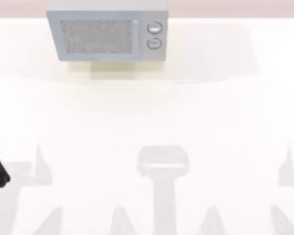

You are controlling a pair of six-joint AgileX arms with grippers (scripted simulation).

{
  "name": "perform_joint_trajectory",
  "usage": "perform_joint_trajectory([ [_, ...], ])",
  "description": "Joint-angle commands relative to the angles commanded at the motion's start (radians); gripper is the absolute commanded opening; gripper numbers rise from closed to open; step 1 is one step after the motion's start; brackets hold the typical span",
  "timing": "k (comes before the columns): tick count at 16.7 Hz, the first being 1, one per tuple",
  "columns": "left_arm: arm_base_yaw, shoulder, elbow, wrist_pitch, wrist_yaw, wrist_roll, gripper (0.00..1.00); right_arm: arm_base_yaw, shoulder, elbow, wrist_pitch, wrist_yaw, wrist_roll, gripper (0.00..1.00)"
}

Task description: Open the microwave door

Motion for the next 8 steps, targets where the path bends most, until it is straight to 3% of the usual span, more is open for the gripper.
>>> perform_joint_trajectory([
  [8,-0.042,0.158,0.15,-0.117,-0.014,0.002,1.0,0.0,0.0,0.0,0.0,0.0,0.0,1.0],
])
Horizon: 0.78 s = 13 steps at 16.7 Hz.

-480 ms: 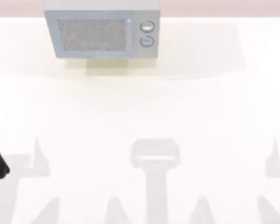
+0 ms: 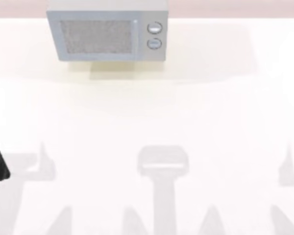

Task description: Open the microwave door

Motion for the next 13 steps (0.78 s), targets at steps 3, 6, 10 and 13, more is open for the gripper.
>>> perform_joint_trajectory([
  [3,-0.044,0.162,0.179,-0.114,-0.016,-0.016,1.0,0.0,0.0,0.0,0.0,0.0,0.0,1.0],
  [6,-0.1,0.359,0.427,-0.241,-0.035,-0.053,1.0,0.0,0.0,0.0,0.0,0.0,0.0,1.0],
  [10,-0.187,0.659,0.845,-0.407,-0.062,-0.135,1.0,0.0,0.0,0.0,0.0,0.0,0.0,1.0],
  [13,-0.256,0.904,1.192,-0.529,-0.085,-0.212,1.0,0.0,0.0,0.0,0.0,0.0,0.0,1.0],
])
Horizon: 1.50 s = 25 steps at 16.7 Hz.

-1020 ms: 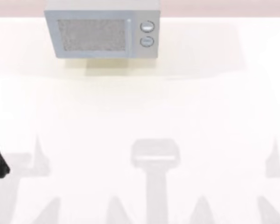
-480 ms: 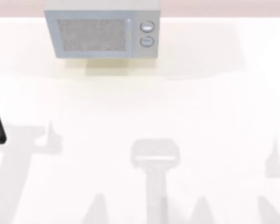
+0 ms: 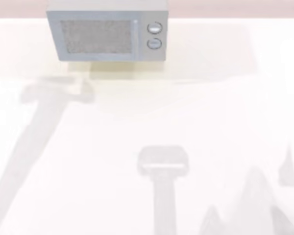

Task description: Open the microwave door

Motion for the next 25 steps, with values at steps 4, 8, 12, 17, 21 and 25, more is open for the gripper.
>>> perform_joint_trajectory([
  [4,-0.088,0.348,0.451,-0.169,-0.038,-0.108,1.0,0.0,0.0,0.0,0.0,0.0,0.0,1.0],
  [8,-0.166,0.711,0.83,-0.354,-0.084,-0.2,1.0,0.0,0.0,0.0,0.0,0.0,0.0,1.0],
  [12,-0.225,1.041,1.097,-0.539,-0.13,-0.262,1.0,0.0,0.0,0.0,0.0,0.0,0.0,1.0],
  [17,-0.266,1.289,1.265,-0.696,-0.171,-0.297,1.0,0.0,0.0,0.0,0.0,0.0,0.0,1.0],
  [21,-0.271,1.316,1.283,-0.716,-0.177,-0.3,1.0,0.0,0.0,0.0,0.0,0.0,0.0,1.0],
  [25,-0.265,1.321,1.279,-0.711,-0.175,-0.299,1.0,0.0,0.0,0.0,0.0,0.0,0.0,1.0],
])
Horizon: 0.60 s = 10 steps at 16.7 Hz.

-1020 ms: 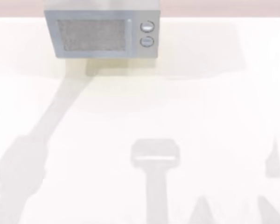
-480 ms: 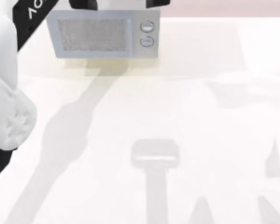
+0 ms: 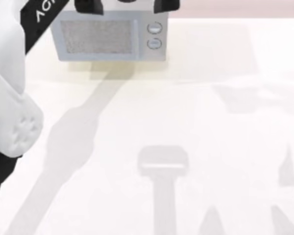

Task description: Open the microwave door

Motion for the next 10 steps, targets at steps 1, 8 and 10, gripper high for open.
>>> perform_joint_trajectory([
  [1,0.001,0.002,-0.007,0.012,0.001,0.003,1.0,0.0,0.0,0.0,0.0,0.0,0.0,1.0],
  [8,0.033,0.054,-0.137,0.205,0.016,0.035,1.0,0.0,0.0,0.0,0.0,0.0,0.0,1.0],
  [10,0.039,0.064,-0.16,0.239,0.019,0.04,1.0,0.0,0.0,0.0,0.0,0.0,0.0,1.0],
])
